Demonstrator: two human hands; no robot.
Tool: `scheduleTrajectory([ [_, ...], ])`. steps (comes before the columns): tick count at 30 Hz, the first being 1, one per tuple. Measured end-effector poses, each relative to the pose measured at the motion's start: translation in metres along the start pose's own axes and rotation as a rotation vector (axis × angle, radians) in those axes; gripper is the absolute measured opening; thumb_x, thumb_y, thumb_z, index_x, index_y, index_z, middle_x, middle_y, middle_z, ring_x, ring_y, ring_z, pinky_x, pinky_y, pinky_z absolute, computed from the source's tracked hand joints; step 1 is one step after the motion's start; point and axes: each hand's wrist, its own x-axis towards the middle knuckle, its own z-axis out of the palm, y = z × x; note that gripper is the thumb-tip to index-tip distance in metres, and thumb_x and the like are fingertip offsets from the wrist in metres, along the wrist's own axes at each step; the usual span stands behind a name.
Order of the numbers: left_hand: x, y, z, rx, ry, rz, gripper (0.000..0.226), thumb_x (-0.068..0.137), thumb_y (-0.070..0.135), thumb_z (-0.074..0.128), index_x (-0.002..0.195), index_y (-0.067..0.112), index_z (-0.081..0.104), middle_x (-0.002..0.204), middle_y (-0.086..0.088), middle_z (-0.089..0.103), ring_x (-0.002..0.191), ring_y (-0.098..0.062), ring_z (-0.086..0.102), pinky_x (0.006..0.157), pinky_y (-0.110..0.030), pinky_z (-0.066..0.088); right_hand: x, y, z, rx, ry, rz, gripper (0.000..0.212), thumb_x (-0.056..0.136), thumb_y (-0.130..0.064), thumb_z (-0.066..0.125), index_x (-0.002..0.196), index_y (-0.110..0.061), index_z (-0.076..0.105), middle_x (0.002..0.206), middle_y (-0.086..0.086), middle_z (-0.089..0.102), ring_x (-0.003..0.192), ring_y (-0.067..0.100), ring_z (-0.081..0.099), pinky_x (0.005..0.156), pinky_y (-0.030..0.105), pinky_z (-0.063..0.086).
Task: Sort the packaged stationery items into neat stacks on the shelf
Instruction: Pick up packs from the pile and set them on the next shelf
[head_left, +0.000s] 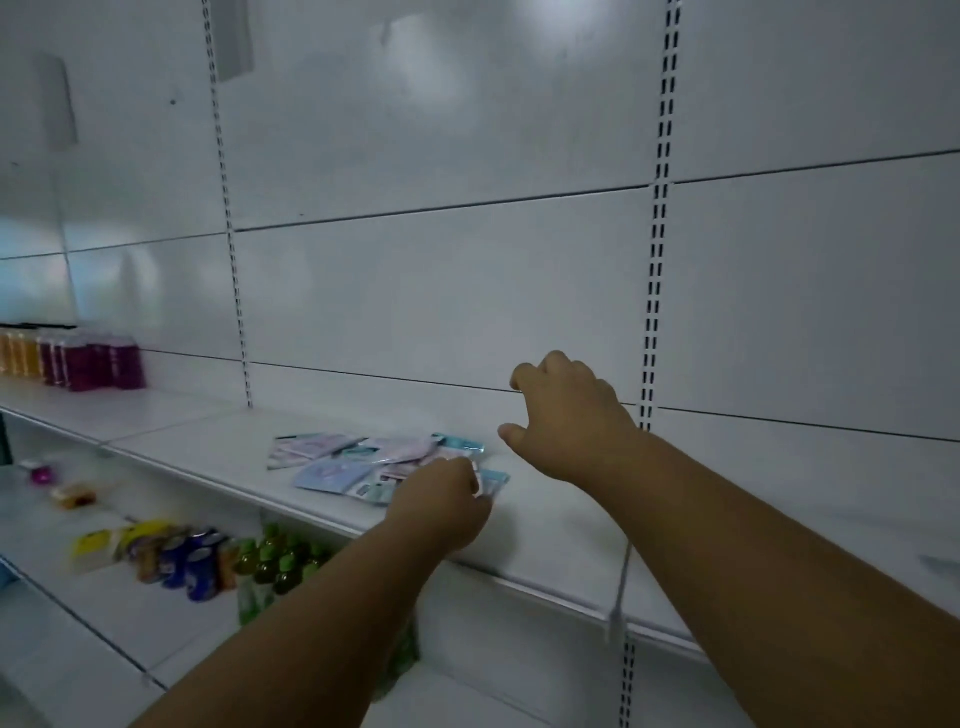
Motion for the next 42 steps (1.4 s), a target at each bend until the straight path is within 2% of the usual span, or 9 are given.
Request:
scheduleTrajectory([
  [9,0.074,-0.123,-0.007,-0.001,0.023,-0.025,0.035,0.087,0.045,0.051,0.111,0.021,0.060,0.111,-0.006,0.066,0.100,-0.024,0.061,0.077,-0.031,0.043,0.064,-0.087,0.062,-0.014,-0.017,0.129,0.048,0.082,-0.049,0.059,0.120,-0.021,0.051,0.117,0.009,0.052,0.105,0.028,0.051,0.086,0.041,0.044],
  [16,0.145,-0.147,0.021,0.068,-0.121,-0.215,0.073,0.076,0.072,0.034,0.121,0.017,0.051,0.122,-0.011,0.062,0.108,-0.030,0.057,0.083,-0.040,0.043,0.087,-0.082,0.087,-0.055,-0.064,0.215,0.051,0.081,-0.055,0.059,0.122,-0.026,0.051,0.119,0.006,0.054,0.103,0.025,0.054,0.084,0.040,0.049],
  [20,0.161,-0.147,0.031,0.067,-0.145,-0.202,0.076,0.064,0.073,0.049,0.117,0.018,0.052,0.113,-0.008,0.065,0.101,-0.029,0.060,0.074,-0.037,0.042,0.098,-0.074,0.103,-0.058,-0.089,0.204,0.051,0.081,-0.054,0.059,0.123,-0.025,0.051,0.118,0.005,0.054,0.103,0.025,0.054,0.085,0.040,0.048],
  [24,0.165,-0.146,0.020,-0.304,0.044,-0.253,0.065,0.071,0.035,0.071,0.126,0.019,0.042,0.120,-0.010,0.059,0.107,-0.030,0.059,0.083,-0.040,0.049,0.115,-0.066,0.122,-0.023,-0.112,0.202,0.051,0.082,-0.052,0.060,0.123,-0.024,0.051,0.118,0.006,0.054,0.103,0.026,0.055,0.086,0.041,0.049],
  [27,0.163,-0.155,0.001,-0.728,0.155,-0.232,0.059,0.078,0.007,0.066,0.132,0.015,0.044,0.116,-0.012,0.062,0.098,-0.027,0.063,0.077,-0.033,0.051,0.122,-0.062,0.144,0.067,-0.186,0.239,0.045,0.083,-0.048,0.062,0.117,-0.020,0.054,0.117,0.007,0.053,0.099,0.026,0.056,0.080,0.037,0.048],
  [30,0.151,-0.167,-0.018,-1.041,0.249,-0.258,0.037,0.078,0.008,0.069,0.111,0.020,0.059,0.097,-0.001,0.066,0.087,-0.021,0.064,0.065,-0.028,0.051,0.124,-0.062,0.165,0.084,-0.304,0.260,0.036,0.083,-0.042,0.064,0.106,-0.015,0.057,0.108,0.007,0.057,0.089,0.024,0.056,0.074,0.034,0.049],
  [33,0.137,-0.180,-0.035,-1.237,0.257,-0.291,0.024,0.077,0.009,0.071,0.091,0.026,0.063,0.095,-0.003,0.069,0.087,-0.025,0.067,0.073,-0.040,0.058,0.121,-0.070,0.181,0.057,-0.412,0.291,0.041,0.081,-0.047,0.062,0.104,-0.014,0.056,0.105,0.007,0.061,0.084,0.022,0.055,0.068,0.032,0.045],
  [36,0.129,-0.193,-0.052,-1.409,0.221,-0.303,0.028,0.079,0.004,0.069,0.093,0.027,0.062,0.097,-0.008,0.068,0.088,-0.031,0.069,0.077,-0.046,0.059,0.122,-0.081,0.193,-0.064,-0.529,0.368,0.056,0.076,-0.063,0.051,0.101,-0.013,0.059,0.091,0.007,0.063,0.078,0.023,0.055,0.063,0.028,0.040],
  [42,0.124,-0.214,-0.072,-1.575,0.043,-0.216,0.032,0.079,-0.007,0.063,0.101,0.017,0.061,0.092,-0.018,0.070,0.064,-0.027,0.066,0.047,-0.029,0.053,0.134,-0.109,0.196,-0.093,-0.598,0.580,0.052,0.066,-0.065,0.047,0.088,-0.020,0.059,0.079,0.001,0.063,0.080,0.023,0.062,0.075,0.031,0.048],
])
